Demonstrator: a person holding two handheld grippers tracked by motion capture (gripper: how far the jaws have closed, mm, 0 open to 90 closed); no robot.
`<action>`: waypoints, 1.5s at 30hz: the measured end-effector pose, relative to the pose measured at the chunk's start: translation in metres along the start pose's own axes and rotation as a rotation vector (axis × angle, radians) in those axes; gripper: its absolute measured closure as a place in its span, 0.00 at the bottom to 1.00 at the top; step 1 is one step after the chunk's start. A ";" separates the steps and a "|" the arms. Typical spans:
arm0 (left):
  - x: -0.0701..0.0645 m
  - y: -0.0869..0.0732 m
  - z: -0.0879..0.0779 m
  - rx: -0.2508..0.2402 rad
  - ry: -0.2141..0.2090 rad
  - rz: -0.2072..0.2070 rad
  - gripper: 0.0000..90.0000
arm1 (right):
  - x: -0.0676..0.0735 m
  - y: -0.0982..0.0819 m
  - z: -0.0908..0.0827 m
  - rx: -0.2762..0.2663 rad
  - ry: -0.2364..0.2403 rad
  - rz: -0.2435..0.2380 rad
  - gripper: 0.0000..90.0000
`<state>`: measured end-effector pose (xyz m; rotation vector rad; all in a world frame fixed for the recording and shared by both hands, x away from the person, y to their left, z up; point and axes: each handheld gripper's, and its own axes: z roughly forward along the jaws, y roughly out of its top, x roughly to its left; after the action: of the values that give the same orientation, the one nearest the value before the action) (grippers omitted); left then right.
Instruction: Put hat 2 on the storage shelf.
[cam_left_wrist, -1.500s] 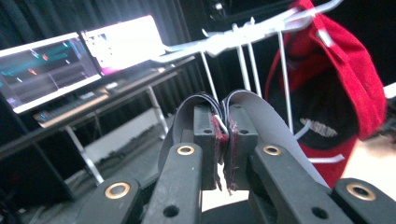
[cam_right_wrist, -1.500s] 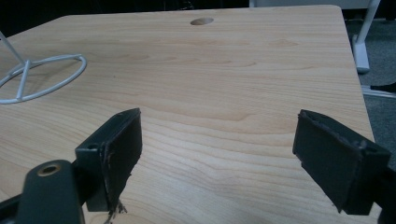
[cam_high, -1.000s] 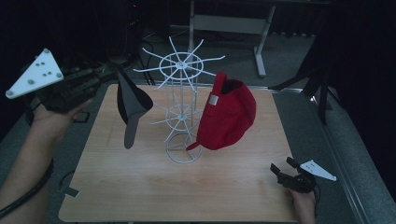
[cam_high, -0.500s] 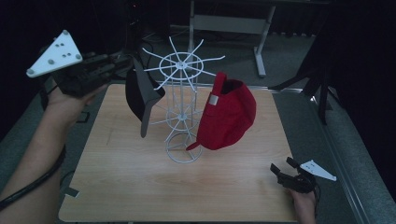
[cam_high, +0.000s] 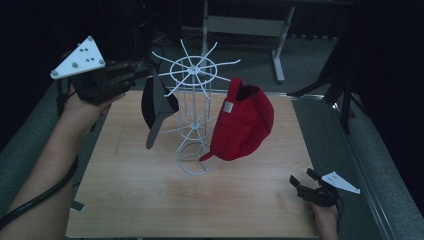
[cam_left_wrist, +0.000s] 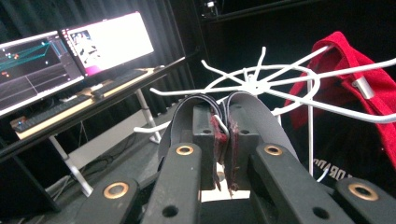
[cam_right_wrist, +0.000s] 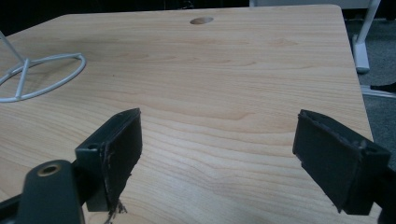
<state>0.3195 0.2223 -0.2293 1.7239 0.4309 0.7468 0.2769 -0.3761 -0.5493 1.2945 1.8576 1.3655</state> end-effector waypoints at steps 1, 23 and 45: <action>0.001 0.000 0.000 0.000 -0.005 -0.014 0.94 | 0.000 0.000 0.000 0.000 0.000 0.001 0.17; -0.001 0.000 -0.010 -0.013 -0.029 -0.090 0.69 | 0.000 0.000 0.001 0.005 -0.005 -0.003 0.17; -0.003 -0.058 -0.044 -0.022 0.004 -0.142 0.70 | 0.001 0.000 0.001 0.008 -0.008 -0.010 0.17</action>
<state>0.2928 0.2681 -0.2787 1.6529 0.5400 0.6506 0.2771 -0.3747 -0.5494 1.2914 1.8629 1.3476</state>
